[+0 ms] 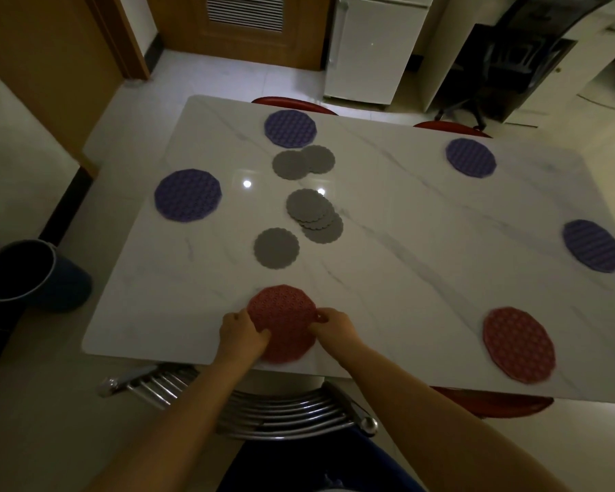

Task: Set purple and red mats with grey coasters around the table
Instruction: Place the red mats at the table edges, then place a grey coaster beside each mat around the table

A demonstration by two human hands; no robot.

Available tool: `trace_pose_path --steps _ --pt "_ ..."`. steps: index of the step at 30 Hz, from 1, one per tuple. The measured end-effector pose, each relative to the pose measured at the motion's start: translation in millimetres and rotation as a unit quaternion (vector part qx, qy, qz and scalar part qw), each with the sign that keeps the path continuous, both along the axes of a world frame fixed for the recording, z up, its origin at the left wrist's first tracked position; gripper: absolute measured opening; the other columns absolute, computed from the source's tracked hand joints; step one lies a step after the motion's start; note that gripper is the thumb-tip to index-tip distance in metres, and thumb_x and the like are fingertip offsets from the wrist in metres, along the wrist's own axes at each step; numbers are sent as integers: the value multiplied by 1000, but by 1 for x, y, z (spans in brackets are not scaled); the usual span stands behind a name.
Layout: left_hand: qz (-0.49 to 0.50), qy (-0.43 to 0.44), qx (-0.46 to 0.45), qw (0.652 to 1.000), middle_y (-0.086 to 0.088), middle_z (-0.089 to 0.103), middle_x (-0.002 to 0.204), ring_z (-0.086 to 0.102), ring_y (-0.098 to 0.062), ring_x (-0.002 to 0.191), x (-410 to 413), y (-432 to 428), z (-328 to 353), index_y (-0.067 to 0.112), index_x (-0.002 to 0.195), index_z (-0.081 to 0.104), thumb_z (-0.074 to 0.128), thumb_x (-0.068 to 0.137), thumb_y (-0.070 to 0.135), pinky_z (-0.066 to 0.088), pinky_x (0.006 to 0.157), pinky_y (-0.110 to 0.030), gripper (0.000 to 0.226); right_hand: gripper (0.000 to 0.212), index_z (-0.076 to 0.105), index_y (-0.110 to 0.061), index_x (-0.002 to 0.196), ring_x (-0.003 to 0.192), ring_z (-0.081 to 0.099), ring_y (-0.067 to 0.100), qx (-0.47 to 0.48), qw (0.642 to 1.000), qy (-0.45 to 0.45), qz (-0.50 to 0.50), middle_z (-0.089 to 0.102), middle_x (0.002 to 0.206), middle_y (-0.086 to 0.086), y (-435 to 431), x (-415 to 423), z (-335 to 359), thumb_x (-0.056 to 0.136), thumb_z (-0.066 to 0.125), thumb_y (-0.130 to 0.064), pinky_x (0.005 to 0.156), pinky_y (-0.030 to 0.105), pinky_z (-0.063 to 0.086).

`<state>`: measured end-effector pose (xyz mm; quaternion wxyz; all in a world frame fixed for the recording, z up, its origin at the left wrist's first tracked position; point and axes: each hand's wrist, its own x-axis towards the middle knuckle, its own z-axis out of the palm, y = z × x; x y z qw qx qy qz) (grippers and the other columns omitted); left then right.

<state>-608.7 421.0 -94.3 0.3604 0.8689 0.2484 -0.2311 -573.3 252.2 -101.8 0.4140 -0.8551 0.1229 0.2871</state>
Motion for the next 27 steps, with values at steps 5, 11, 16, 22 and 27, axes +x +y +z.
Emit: trace_pose_path --steps 5,11,16,22,27 --pt "-9 25 34 999 -25 36 136 39 -40 125 -4 -3 -2 4 133 44 64 83 27 36 105 -42 59 30 66 1 103 78 59 26 -26 999 -14 30 67 94 21 1 -1 -2 76 54 -4 69 31 48" --pt "-4 1 34 999 -25 40 135 40 -40 124 -5 4 0 4 134 44 65 82 26 36 104 -42 60 37 58 -9 123 106 57 21 -16 999 -34 8 56 124 10 -11 0 -2 86 55 -14 80 22 39" --pt "13 -84 40 996 -23 46 139 42 -36 128 22 22 12 6 139 42 62 86 22 32 108 -41 59 28 61 -15 114 98 56 17 1 994 -104 -42 58 121 6 -20 32 8 88 53 -13 78 24 41" --pt "76 -140 -36 987 -20 48 133 46 -32 121 40 19 12 6 133 49 58 91 12 37 104 -41 44 37 56 -14 121 99 53 15 0 995 -99 27 56 121 6 2 85 5 86 62 -24 80 27 41" --pt "136 -147 -65 978 -17 46 132 47 -30 120 59 4 4 7 131 50 54 93 8 38 104 -41 38 54 48 -7 127 114 52 25 -34 984 -133 116 52 128 11 44 141 3 82 68 -29 86 31 45"
